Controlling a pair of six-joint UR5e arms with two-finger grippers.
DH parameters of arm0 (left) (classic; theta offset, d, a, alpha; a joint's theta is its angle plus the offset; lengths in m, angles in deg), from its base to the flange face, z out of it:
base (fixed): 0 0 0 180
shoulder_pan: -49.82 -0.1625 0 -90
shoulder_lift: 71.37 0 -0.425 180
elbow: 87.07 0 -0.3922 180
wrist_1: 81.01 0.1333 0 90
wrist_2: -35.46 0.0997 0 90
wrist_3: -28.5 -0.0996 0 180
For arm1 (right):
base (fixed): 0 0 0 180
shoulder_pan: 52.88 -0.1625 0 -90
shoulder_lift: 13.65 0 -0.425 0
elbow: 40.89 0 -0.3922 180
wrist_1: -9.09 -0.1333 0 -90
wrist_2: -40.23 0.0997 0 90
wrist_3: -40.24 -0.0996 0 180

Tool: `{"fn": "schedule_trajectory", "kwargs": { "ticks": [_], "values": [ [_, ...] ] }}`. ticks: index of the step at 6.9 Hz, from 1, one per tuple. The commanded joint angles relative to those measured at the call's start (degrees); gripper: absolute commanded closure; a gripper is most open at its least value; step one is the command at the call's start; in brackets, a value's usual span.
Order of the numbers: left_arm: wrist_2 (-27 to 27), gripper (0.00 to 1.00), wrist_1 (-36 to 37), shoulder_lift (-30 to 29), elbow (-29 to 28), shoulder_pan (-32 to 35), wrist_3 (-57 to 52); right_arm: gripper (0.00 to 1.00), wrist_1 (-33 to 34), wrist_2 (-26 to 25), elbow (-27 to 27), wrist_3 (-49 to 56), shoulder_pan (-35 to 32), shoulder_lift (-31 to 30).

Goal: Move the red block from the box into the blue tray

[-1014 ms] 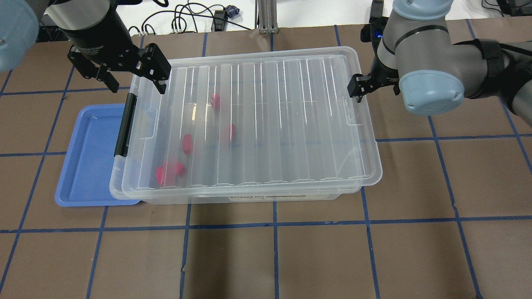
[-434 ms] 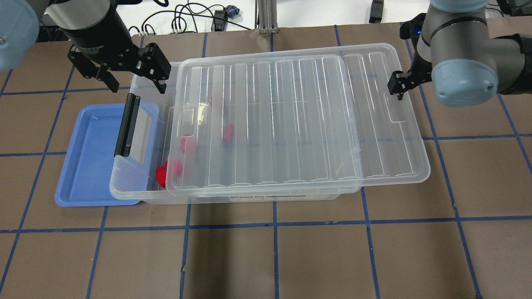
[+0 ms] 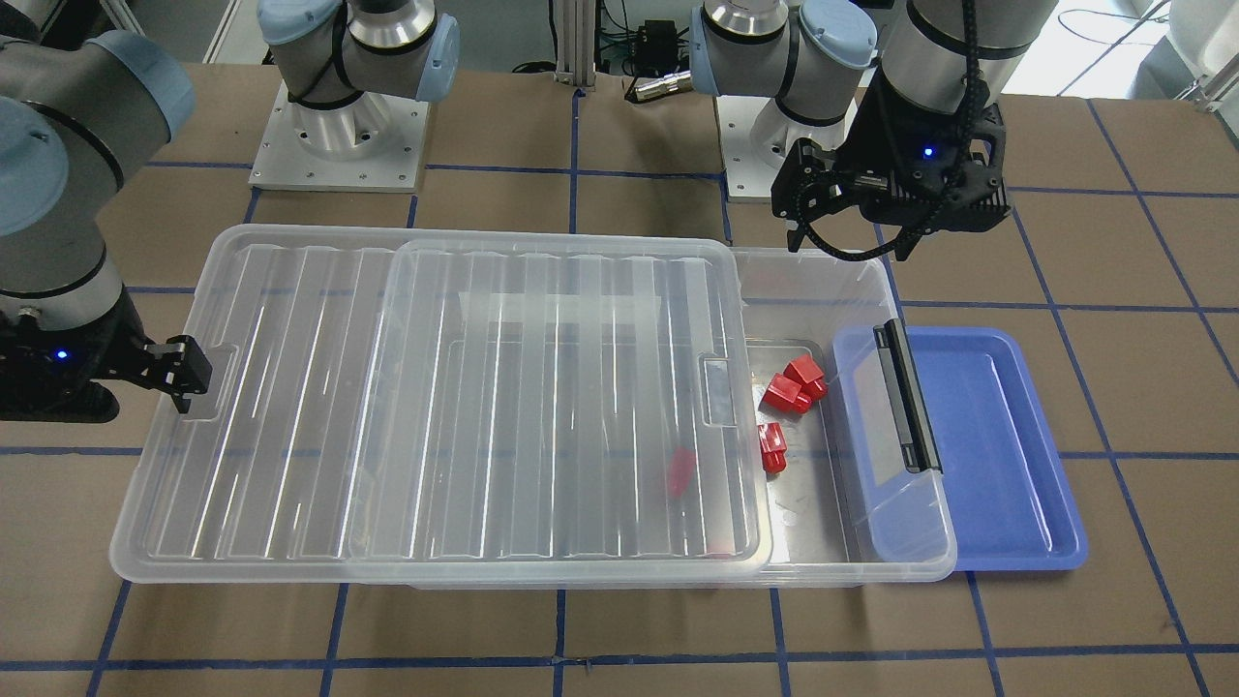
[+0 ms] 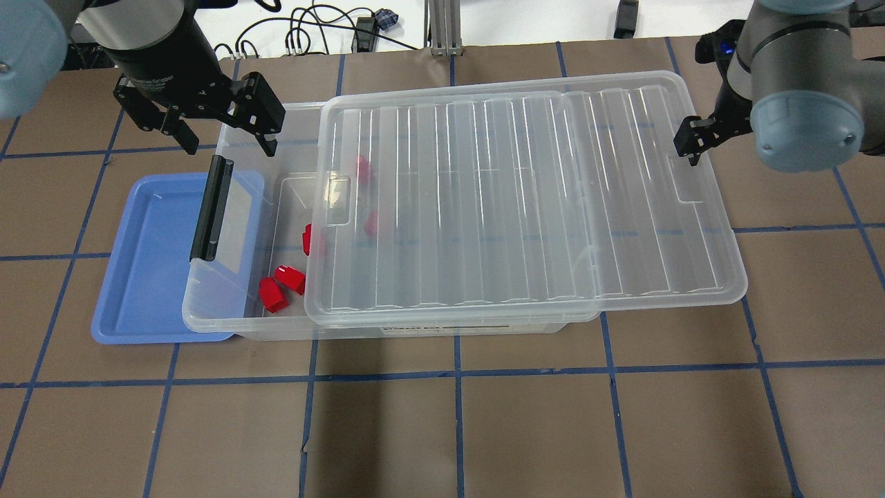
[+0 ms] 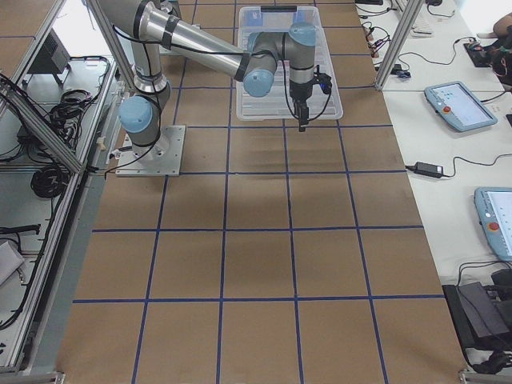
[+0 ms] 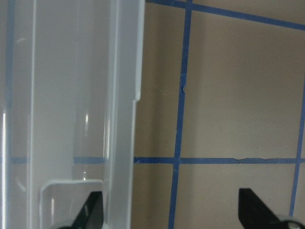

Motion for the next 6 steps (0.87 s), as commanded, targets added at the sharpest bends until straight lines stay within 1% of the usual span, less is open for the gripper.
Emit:
{"fn": "schedule_trajectory", "kwargs": {
  "ticks": [1,2,4,5,6],
  "values": [
    [-0.1,0.00,0.5,-0.7,-0.3,0.0,0.1,0.00,0.0,0.1,-0.1,1.9,3.1,-0.2],
    [-0.1,0.00,3.7,-1.2,-0.1,0.0,0.3,0.00,0.0,0.1,-0.2,2.0,3.1,-0.3],
    [-0.3,0.00,4.0,-1.8,-0.2,-0.4,0.8,0.00,-0.7,0.9,-0.9,2.0,2.4,-1.0],
    [-3.5,0.00,7.0,-3.8,0.0,-0.4,3.9,0.00,-3.0,1.0,-3.8,2.0,1.8,-1.1],
    [-3.5,0.00,11.0,-6.5,0.7,-0.4,4.2,0.00,-8.7,2.9,-7.9,1.4,-0.4,-1.6]
  ]
}}
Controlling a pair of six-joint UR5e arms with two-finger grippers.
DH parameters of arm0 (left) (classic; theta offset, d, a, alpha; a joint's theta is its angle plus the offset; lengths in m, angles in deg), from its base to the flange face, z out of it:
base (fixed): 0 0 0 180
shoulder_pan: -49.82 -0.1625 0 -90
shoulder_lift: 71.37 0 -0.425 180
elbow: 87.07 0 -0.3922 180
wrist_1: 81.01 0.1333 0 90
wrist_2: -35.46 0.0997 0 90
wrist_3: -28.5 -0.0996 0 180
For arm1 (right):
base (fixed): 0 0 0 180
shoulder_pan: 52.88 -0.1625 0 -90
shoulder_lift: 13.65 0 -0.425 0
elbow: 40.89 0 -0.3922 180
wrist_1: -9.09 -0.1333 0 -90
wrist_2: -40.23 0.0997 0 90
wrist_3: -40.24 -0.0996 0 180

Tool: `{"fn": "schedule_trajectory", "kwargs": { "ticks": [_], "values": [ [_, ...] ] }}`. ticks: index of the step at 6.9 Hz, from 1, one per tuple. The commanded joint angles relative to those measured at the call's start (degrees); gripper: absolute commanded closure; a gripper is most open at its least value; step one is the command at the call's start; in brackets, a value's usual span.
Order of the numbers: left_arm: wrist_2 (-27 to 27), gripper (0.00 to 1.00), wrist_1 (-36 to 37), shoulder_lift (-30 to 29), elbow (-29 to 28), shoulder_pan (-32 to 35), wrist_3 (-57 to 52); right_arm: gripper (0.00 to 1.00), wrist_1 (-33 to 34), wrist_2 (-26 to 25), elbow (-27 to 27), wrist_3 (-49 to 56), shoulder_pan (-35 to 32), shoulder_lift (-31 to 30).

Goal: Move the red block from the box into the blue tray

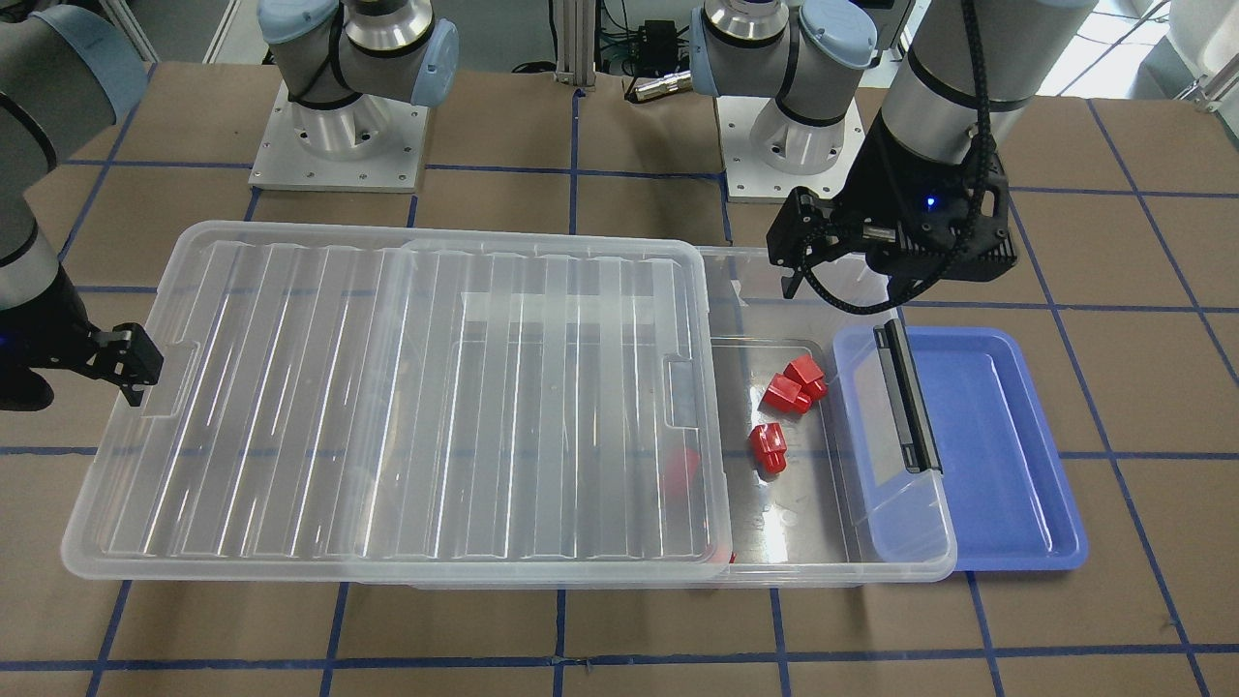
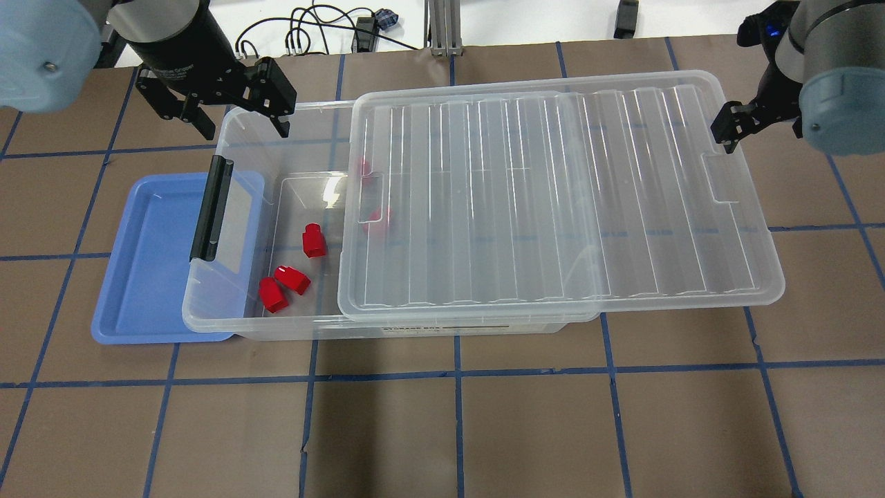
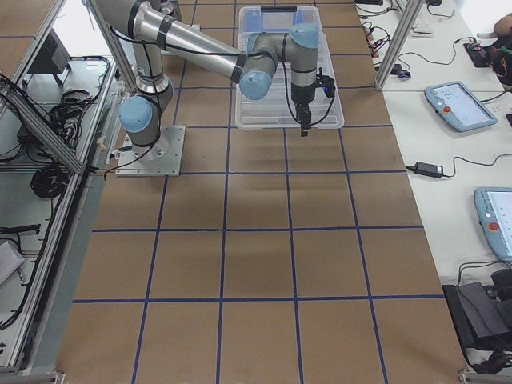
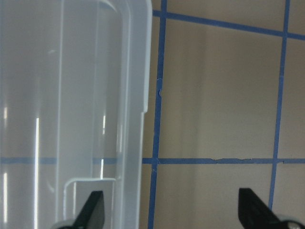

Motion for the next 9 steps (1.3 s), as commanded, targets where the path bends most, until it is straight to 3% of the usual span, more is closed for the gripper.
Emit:
{"fn": "schedule_trajectory", "kwargs": {
  "ticks": [1,2,4,9],
  "values": [
    [-0.5,0.00,4.6,-3.9,3.0,0.0,1.3,0.00,-9.1,5.6,-7.2,-2.9,-5.2,-1.5],
    [-0.4,0.00,4.8,-5.2,4.4,-1.1,0.8,0.00,-11.5,10.9,-8.5,-9.3,-7.8,-3.9],
    [-0.5,0.00,6.7,-9.0,6.3,-1.1,7.9,0.00,-17.2,11.1,-8.5,-11.8,-8.5,-7.4],
    [-0.5,0.00,13.4,-11.2,11.0,-1.3,7.7,0.00,-21.3,10.7,-10.5,-13.0,-9.4,-7.3]
  ]
}}
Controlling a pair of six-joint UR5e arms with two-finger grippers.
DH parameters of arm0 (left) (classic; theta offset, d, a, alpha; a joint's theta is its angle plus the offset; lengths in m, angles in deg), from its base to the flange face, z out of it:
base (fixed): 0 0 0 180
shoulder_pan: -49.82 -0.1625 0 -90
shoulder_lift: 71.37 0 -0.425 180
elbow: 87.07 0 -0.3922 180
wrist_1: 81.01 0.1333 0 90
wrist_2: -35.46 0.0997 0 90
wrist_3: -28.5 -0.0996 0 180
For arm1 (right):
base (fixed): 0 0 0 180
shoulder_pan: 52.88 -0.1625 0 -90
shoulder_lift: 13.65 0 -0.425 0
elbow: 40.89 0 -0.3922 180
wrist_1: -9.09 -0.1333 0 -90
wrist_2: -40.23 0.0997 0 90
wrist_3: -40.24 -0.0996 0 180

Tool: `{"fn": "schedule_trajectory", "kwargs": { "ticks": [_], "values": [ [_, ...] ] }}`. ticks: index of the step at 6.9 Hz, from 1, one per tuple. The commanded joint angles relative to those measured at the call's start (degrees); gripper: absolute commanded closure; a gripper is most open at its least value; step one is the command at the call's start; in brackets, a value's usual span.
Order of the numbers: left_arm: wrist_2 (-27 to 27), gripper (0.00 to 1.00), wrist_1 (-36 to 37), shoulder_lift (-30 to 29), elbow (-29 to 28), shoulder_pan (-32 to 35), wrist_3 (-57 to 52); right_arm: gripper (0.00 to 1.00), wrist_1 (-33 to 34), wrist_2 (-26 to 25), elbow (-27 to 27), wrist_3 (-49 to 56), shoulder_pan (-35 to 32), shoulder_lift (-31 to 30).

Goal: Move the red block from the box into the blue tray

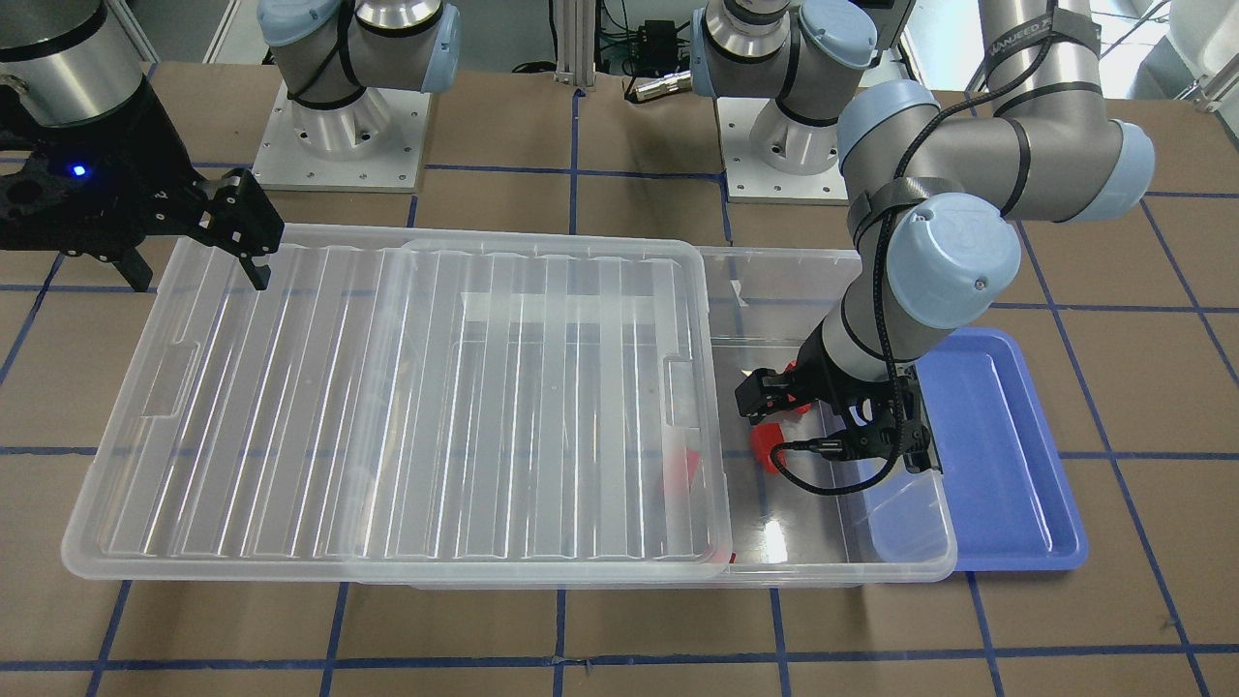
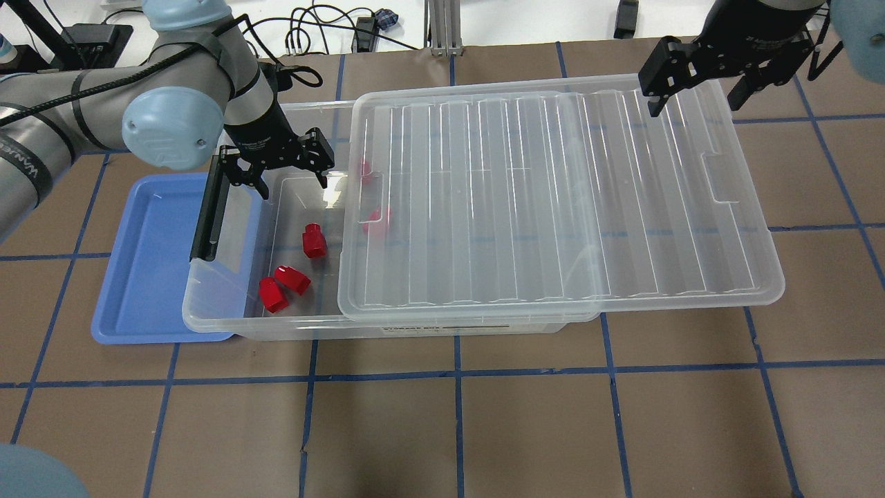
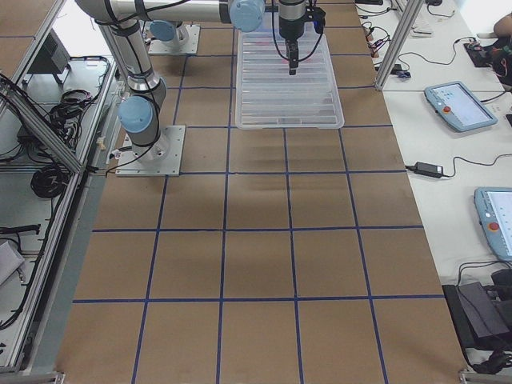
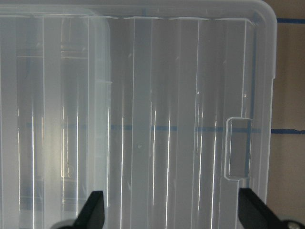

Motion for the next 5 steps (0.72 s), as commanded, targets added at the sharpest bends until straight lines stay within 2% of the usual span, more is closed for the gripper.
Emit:
{"fn": "schedule_trajectory", "kwargs": {
  "ticks": [1,5],
  "values": [
    [0.0,0.00,1.9,-0.1,2.4,-0.1,0.2,0.00,-0.4,0.0,-0.3,0.0,-0.2,0.1],
    [0.0,0.00,3.4,-0.2,3.4,-0.2,0.3,0.00,-0.7,-0.1,0.0,-0.1,-0.3,0.0]
  ]
}}
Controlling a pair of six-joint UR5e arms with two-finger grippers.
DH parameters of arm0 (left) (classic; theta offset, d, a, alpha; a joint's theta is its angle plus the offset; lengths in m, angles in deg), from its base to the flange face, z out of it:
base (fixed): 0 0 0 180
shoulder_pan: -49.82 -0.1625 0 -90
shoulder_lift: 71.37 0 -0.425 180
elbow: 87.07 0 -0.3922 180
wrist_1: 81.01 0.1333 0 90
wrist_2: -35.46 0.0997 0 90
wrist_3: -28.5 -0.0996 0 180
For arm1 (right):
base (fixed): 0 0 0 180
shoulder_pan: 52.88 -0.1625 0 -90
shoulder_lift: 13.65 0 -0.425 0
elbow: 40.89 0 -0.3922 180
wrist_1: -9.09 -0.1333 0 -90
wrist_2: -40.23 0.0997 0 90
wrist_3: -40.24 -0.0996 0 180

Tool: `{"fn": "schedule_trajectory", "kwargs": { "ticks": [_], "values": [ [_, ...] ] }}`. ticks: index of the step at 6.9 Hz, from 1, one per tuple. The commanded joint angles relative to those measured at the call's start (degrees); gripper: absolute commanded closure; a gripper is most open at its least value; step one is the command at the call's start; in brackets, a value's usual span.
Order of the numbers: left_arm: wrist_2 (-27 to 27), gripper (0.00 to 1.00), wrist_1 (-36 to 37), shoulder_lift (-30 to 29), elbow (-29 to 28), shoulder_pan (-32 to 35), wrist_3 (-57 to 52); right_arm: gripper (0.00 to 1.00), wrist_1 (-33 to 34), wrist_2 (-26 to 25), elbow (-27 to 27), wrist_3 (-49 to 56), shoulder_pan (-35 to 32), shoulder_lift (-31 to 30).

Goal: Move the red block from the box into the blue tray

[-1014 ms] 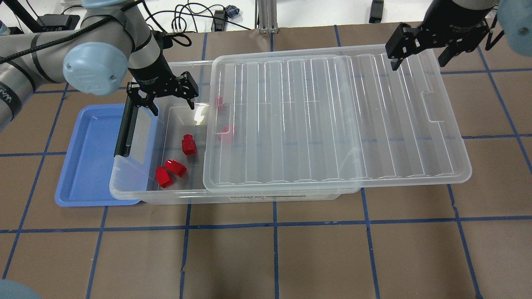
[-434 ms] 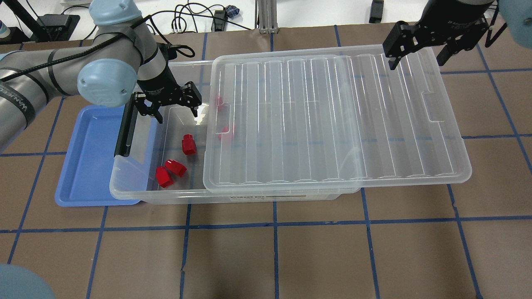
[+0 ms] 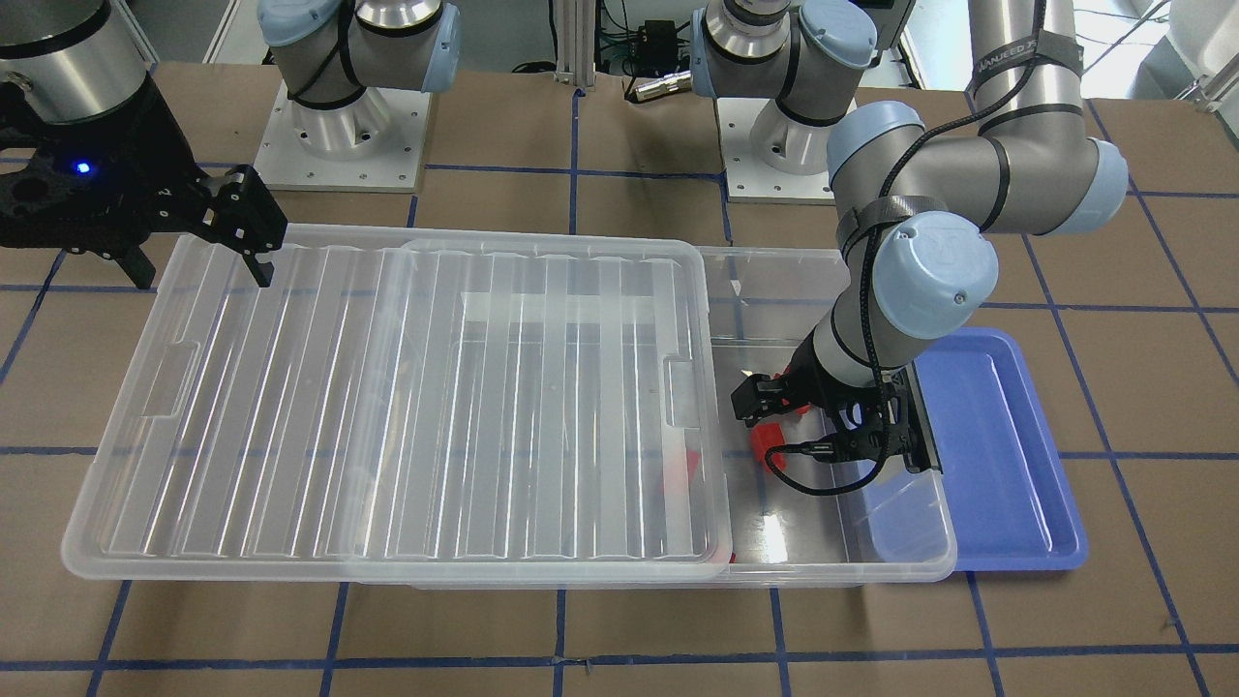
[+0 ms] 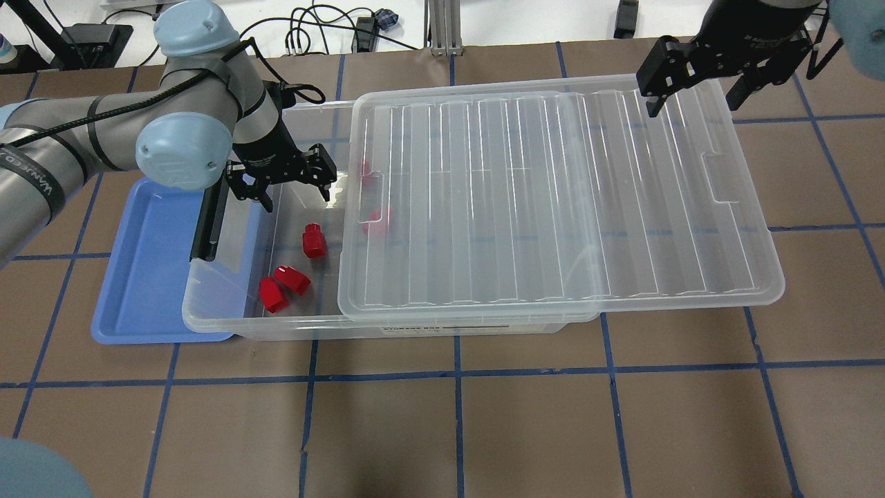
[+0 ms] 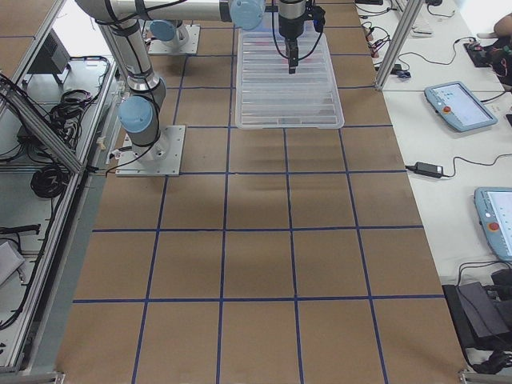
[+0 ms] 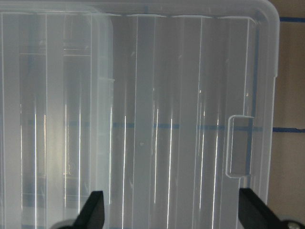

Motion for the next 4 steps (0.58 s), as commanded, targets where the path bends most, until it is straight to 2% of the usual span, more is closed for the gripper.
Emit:
{"fn": "schedule_trajectory", "kwargs": {
  "ticks": [1,4],
  "values": [
    [0.0,0.00,0.3,0.0,0.3,0.0,-0.1,0.00,-1.2,-0.1,-0.1,-0.1,-0.5,0.0],
    [0.8,0.00,0.2,-0.7,0.4,-0.1,0.0,0.00,-3.1,-0.1,-0.2,-0.1,-0.7,-0.1]
  ]
}}
